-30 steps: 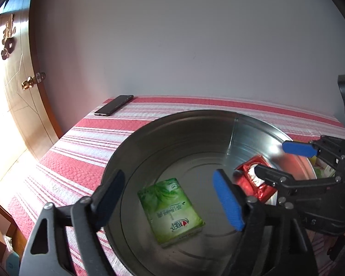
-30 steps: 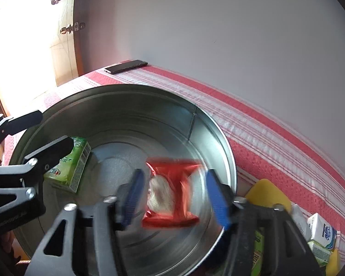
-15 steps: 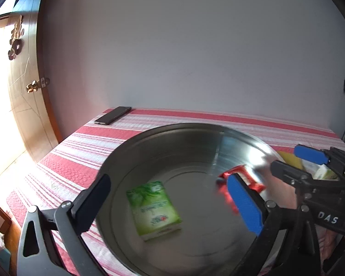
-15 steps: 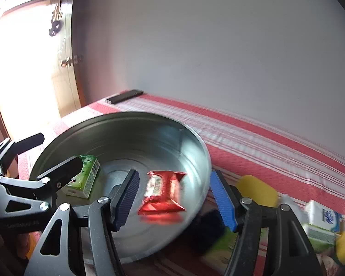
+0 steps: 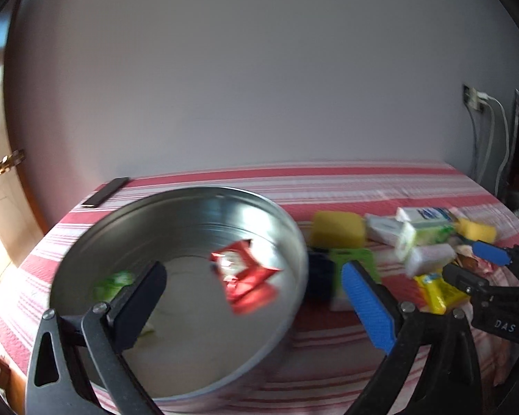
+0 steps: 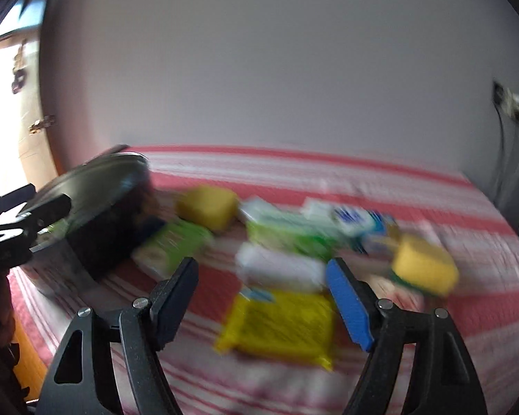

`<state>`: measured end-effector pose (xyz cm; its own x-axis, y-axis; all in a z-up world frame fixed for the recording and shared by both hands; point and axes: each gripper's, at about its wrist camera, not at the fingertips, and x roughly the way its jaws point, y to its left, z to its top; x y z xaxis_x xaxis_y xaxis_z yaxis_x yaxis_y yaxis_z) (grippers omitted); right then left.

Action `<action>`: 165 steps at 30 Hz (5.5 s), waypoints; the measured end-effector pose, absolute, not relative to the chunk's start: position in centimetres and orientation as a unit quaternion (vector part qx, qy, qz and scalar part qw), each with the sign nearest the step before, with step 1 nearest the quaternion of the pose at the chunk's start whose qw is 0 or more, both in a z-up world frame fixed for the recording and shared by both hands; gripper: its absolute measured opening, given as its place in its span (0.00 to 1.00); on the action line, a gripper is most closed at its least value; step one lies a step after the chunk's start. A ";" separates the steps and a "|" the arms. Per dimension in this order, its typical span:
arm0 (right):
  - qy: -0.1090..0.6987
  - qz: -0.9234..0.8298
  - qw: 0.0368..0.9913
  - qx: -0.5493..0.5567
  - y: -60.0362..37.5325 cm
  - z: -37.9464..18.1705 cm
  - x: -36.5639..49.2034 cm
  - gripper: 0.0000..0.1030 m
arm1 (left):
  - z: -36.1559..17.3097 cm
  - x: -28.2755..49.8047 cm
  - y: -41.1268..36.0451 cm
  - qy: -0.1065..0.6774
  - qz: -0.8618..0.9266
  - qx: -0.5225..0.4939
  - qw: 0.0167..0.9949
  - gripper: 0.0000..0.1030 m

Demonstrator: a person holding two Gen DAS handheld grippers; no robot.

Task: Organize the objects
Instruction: 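Move both tools back toward the remaining items on the bed, then grasp the yellow wrapped bar with the right tool while the left grasps a white soap bar, then lift and carry the white soap bar and yellow bar over the basin with both tools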

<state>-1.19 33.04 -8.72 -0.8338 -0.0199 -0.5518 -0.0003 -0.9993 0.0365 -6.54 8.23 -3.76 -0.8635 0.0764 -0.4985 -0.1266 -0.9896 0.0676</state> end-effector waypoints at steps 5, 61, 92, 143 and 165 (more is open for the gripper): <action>-0.026 -0.950 0.001 0.311 34.4 -9.4 -1.2 0.76 | -4.4 -6.1 10.3 0.068 0.960 -0.262 0.069 1.00; -0.132 -0.958 -0.106 0.232 45.3 -9.0 2.2 0.69 | -8.3 -10.1 27.2 0.082 0.908 -0.381 0.153 0.99; -0.104 -0.971 -0.095 0.191 44.6 -8.5 3.1 0.69 | -7.4 -7.9 26.3 0.052 0.934 -0.316 0.157 0.66; -0.039 -0.987 -0.098 0.118 42.1 -7.8 5.1 0.69 | -5.4 -3.9 24.2 0.014 0.972 -0.181 0.148 0.66; -0.007 -0.989 -0.111 0.100 41.3 -7.8 5.6 0.69 | -4.9 -2.7 23.0 -0.003 0.979 -0.140 0.150 0.66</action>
